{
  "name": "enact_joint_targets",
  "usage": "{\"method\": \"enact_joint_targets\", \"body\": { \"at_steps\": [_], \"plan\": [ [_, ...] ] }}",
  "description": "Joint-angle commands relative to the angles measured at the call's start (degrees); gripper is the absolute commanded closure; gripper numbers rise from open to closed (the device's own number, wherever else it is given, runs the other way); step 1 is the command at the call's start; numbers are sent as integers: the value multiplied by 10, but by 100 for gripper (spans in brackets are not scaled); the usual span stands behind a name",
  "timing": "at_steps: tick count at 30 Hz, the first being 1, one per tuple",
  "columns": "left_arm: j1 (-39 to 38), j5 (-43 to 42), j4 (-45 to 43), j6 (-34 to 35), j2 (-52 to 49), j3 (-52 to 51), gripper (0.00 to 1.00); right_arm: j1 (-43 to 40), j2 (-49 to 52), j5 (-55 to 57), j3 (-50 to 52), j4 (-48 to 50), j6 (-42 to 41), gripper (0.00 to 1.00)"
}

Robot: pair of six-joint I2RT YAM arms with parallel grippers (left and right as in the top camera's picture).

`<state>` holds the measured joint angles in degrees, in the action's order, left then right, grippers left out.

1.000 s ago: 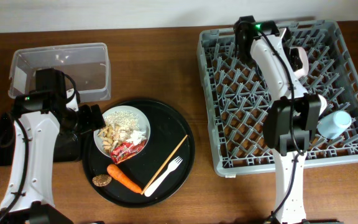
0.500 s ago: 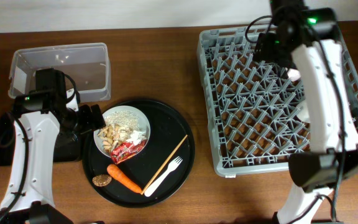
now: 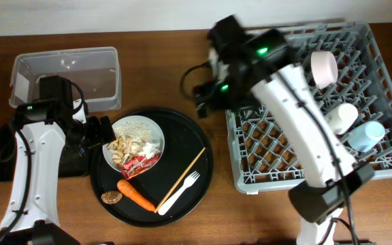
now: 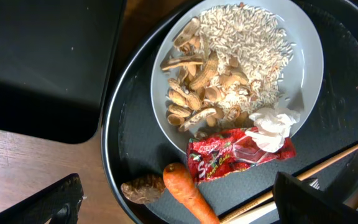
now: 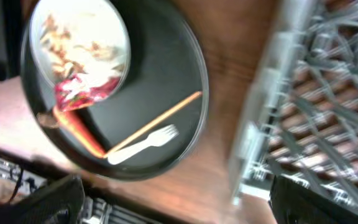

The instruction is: Sort waste into correct bins and load items into the dishwasher rack

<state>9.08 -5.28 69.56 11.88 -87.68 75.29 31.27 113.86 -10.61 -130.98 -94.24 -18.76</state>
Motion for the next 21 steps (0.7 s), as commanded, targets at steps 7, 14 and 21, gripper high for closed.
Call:
{"method": "enact_joint_targets", "body": {
  "at_steps": [7, 14, 21],
  "plan": [
    [-20, 5, 13, -8, -4, 5, 3, 43, 16, -4, 48, 22, -25, 1],
    [-105, 4, -4, -22, -4, 5, 4, 28, 13, 114, 66, -14, -58, 1],
    [-188, 17, -37, -21, -27, 5, 4, -70, 0, 133, 66, -31, -24, 1]
  ]
}}
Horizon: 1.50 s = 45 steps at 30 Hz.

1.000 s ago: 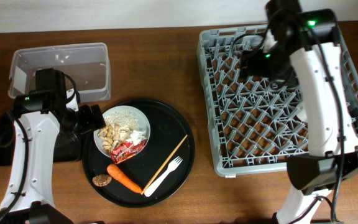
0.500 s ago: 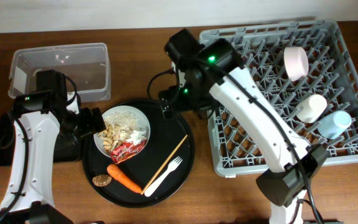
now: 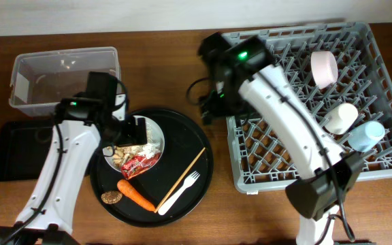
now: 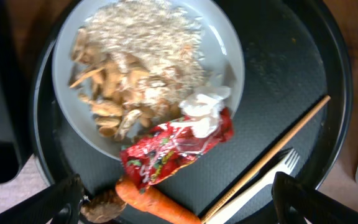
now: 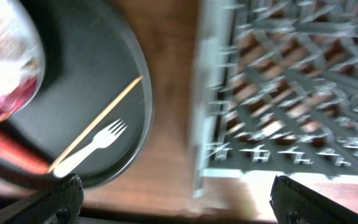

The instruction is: Sort waste into correct bins and load items into the dishwasher rack

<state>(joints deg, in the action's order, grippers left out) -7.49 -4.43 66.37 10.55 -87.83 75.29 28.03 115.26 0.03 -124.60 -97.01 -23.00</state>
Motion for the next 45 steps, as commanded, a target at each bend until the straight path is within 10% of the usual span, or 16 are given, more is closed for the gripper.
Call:
{"method": "enact_joint_targets", "body": {
  "at_steps": [1, 19, 26, 34, 45],
  "plan": [
    [-28, 9, -5, -7, -36, 5, 4, -56, -14, 26, 2, -3, 22, 1],
    [-53, 12, -37, -7, -163, 5, 10, -360, -14, -32, 46, -3, 136, 1],
    [-53, 12, -60, -7, -176, 5, 47, -372, -14, -33, 89, 3, 136, 1],
    [-53, 12, -62, -7, -207, 5, 47, -371, -14, -32, 89, 3, 136, 1],
    [-53, 12, -49, -8, -211, 8, 85, -371, -14, -32, 89, 3, 136, 1]
  ]
}}
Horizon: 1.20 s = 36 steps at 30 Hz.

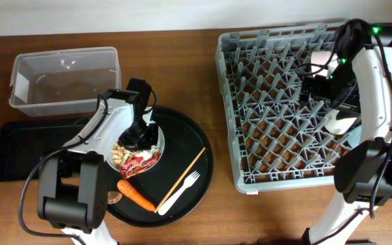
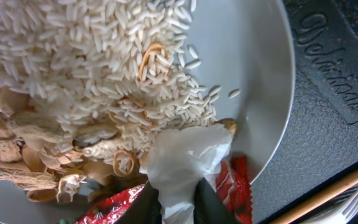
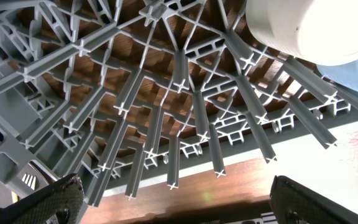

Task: Sort waste into correct bins and load items into the dishwasher rack
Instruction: 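Carry tissue with left gripper and drop it into clear bin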

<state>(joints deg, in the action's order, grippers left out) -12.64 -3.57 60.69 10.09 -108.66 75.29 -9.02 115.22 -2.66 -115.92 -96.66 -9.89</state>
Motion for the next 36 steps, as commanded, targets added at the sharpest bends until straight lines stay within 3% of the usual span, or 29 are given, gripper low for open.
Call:
{"method": "enact_joint_targets", "body": {
  "at_steps": [1, 9, 13, 17, 29, 30, 33, 34, 36],
  "plan": [
    [-1, 4, 13, -3, -3, 13, 85, -1, -14, -5, 3, 0, 5, 1],
    [3, 47, 115, -8, -3, 180, 84, -1, -14, -5, 3, 0, 5, 1],
    [13, 101, 122, -7, -3, 268, 78, -1, -14, -5, 3, 0, 5, 1],
    [48, 126, 87, -7, -3, 309, 78, -1, -14, -1, 3, 0, 5, 1],
    [144, 116, -71, -7, -4, 308, 77, 0, -14, 3, 3, 0, 5, 1],
    [148, 116, -79, -7, -4, 308, 74, 0, -14, 3, 3, 0, 5, 1],
    [157, 115, -89, -7, -5, 308, 43, 0, -14, 3, 3, -1, 5, 1],
    [158, 115, -89, -7, -5, 308, 36, -1, -14, 3, 3, -1, 5, 1],
    [159, 116, -89, -7, -5, 308, 34, 0, -14, 3, 3, -1, 5, 1]
  ]
}}
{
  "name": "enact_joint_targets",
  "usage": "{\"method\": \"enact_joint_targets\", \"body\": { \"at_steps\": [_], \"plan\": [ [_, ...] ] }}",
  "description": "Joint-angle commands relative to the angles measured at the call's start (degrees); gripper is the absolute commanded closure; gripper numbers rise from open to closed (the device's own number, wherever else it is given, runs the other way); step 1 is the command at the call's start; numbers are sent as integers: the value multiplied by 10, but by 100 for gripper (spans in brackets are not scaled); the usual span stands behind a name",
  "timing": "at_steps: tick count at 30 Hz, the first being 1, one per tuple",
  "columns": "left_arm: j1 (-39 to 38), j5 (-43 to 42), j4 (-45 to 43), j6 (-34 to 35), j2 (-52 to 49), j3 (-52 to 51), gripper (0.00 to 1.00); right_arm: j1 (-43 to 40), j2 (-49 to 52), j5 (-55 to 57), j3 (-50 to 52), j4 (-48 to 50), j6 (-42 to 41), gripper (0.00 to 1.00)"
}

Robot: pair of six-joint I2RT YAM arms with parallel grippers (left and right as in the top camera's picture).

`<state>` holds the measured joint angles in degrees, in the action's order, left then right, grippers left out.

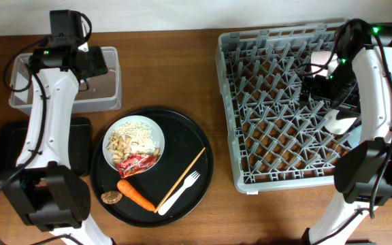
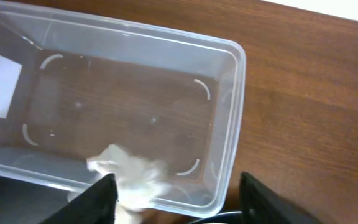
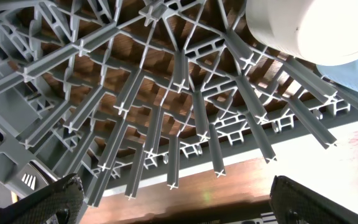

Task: Sort waste into correct bins and load items into the dishwasher rack
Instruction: 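Carry tissue with left gripper and drop it into clear bin, then move left gripper back to plate and reach for red wrapper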

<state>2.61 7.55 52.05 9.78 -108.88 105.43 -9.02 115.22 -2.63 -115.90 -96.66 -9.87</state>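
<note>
My left gripper [image 1: 92, 62] hangs over the right end of the clear plastic bin [image 1: 26, 76], open. In the left wrist view a blurred white tissue [image 2: 129, 177] lies loose by the left finger of that gripper [image 2: 179, 208], over the bin's [image 2: 135, 112] near wall. The white plate [image 1: 160, 143] holds rice and peanut shells, with a red wrapper [image 1: 140, 163] on its front edge. My right gripper [image 1: 312, 87] is open over the grey dishwasher rack [image 1: 271, 116], nothing between its fingers [image 3: 61, 199].
On the round black tray [image 1: 192, 143] lie a carrot [image 1: 136, 194], a brown lump [image 1: 110, 197], a white fork [image 1: 179, 192] and a chopstick [image 1: 182, 171]. A black rectangular bin [image 1: 9, 146] sits left of it. A white cup [image 3: 309, 31] stands in the rack.
My left gripper was shut on the white tissue at the plate. It is now over the clear bin, open, with the tissue loose. The right arm has not moved.
First my left gripper was open left of the plate and the right arm hung over the rack's left edge. Then the left was over the plate. Later it was shut on the tissue, the right arm over the rack's right side. Now the tissue is at the clear bin.
</note>
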Motion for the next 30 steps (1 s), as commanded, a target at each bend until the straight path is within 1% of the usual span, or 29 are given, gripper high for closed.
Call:
{"method": "enact_joint_targets", "body": {
  "at_steps": [1, 8, 11, 13, 16, 17, 18, 24, 26, 30],
  "plan": [
    [7, 4, -2, -4, -3, 7, 34, 0, -14, 3, 2, -1, 5, 1],
    [7, 4, 5, -4, -3, 7, 33, 0, -14, 3, 2, -2, 5, 1],
    [7, -3, 25, -4, -3, 7, 32, 0, -14, 3, 2, -2, 5, 1],
    [7, -45, 69, -4, -3, 7, 32, 0, -14, 3, 2, -1, 5, 1],
    [3, -73, 129, -4, -3, 7, 32, 0, -14, 3, 2, 0, 5, 1],
    [0, -80, 156, -4, -3, 7, 32, 0, -14, 3, 2, 0, 5, 1],
    [-10, -84, 205, -4, -3, 7, 32, 0, -14, 3, 2, 0, 5, 1],
    [-76, -82, 330, -7, -2, 7, 32, 0, -14, 3, 2, -3, 5, 1],
    [-102, -66, 361, -6, -1, 7, 35, 0, -14, 3, 2, -5, 5, 1],
    [-167, -14, 419, 11, -1, 2, 36, -1, -14, 3, 2, -7, 5, 1]
  ]
}}
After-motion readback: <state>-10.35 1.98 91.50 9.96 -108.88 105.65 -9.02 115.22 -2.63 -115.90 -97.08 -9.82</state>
